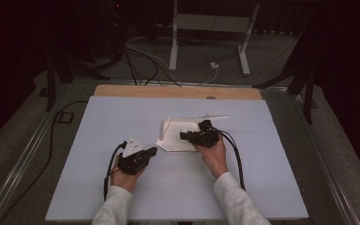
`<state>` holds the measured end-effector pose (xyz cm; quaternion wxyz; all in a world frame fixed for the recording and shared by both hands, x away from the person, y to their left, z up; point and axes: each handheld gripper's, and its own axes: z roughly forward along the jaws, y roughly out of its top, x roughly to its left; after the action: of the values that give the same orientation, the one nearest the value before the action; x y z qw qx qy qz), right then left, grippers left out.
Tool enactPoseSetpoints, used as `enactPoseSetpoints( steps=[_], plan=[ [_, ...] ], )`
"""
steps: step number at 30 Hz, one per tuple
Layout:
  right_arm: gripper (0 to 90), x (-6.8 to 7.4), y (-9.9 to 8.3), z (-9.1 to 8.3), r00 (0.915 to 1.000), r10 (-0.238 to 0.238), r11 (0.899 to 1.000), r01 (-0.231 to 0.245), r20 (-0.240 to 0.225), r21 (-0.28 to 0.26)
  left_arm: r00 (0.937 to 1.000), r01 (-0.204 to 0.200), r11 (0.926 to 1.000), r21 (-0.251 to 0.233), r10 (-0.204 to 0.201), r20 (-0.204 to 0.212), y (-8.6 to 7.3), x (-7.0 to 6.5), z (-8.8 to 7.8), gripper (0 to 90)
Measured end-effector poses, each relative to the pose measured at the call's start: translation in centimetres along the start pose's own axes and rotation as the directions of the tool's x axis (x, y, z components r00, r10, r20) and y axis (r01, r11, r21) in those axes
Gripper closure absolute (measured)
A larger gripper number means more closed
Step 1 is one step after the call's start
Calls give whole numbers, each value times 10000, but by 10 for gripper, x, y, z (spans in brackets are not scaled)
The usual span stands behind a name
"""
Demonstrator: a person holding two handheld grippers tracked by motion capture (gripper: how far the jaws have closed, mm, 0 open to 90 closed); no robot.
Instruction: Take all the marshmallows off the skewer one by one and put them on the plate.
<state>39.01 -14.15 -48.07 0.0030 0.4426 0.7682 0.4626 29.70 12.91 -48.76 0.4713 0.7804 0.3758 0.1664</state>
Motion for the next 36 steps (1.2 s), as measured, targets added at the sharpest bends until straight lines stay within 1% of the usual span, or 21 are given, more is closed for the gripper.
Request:
enactPoseSetpoints(
  steps=[1,3,5,7,10,11,13,17,22,26,29,33,36],
  plan=[
    [749,0,0,1,10000,-28,10000,28,80,61,10000,2,10000,3,-2,-2,0,0,0,900],
    [677,1,-1,2,9998,-53,9999,50,204,149,10000,9,10000,6,-9,3,0,0,0,900],
    [560,0,-1,3,9996,-22,9998,16,288,217,10000,7,10000,17,-7,-1,0,0,0,900],
    [467,0,-1,5,9995,13,9993,-25,322,376,10000,6,10000,20,-6,1,0,0,0,900],
    [393,-1,-2,6,9995,24,9990,-38,313,447,10000,-21,10000,40,21,0,0,0,1,900],
    [365,-1,-2,6,9993,-9,9990,-8,386,445,10000,-20,10000,47,20,-3,0,0,1,900],
    [326,0,-2,5,9991,-49,9994,35,410,354,10000,-5,10000,41,5,-16,0,0,1,900],
    [266,6,0,1,9999,-85,9999,84,56,137,10000,10,10000,21,-10,-34,0,0,1,900],
    [239,14,3,-4,9985,-114,9999,112,-542,-29,10000,-3,10000,2,3,-57,0,-1,2,900],
    [217,20,3,-6,9948,-162,9998,147,-1009,-151,10000,16,10000,-59,-16,-62,1,-2,1,900],
    [212,25,3,-7,9900,-191,9997,164,-1398,-207,10000,54,9999,-116,-54,-13,2,-2,1,900],
    [266,31,3,-7,9824,-289,9995,254,-1845,-213,10000,13,9998,-185,-12,73,3,-3,1,900],
    [329,35,3,-5,9764,-336,9993,291,-2134,-241,9999,47,9996,-280,-44,128,4,-4,0,900]
  ],
)
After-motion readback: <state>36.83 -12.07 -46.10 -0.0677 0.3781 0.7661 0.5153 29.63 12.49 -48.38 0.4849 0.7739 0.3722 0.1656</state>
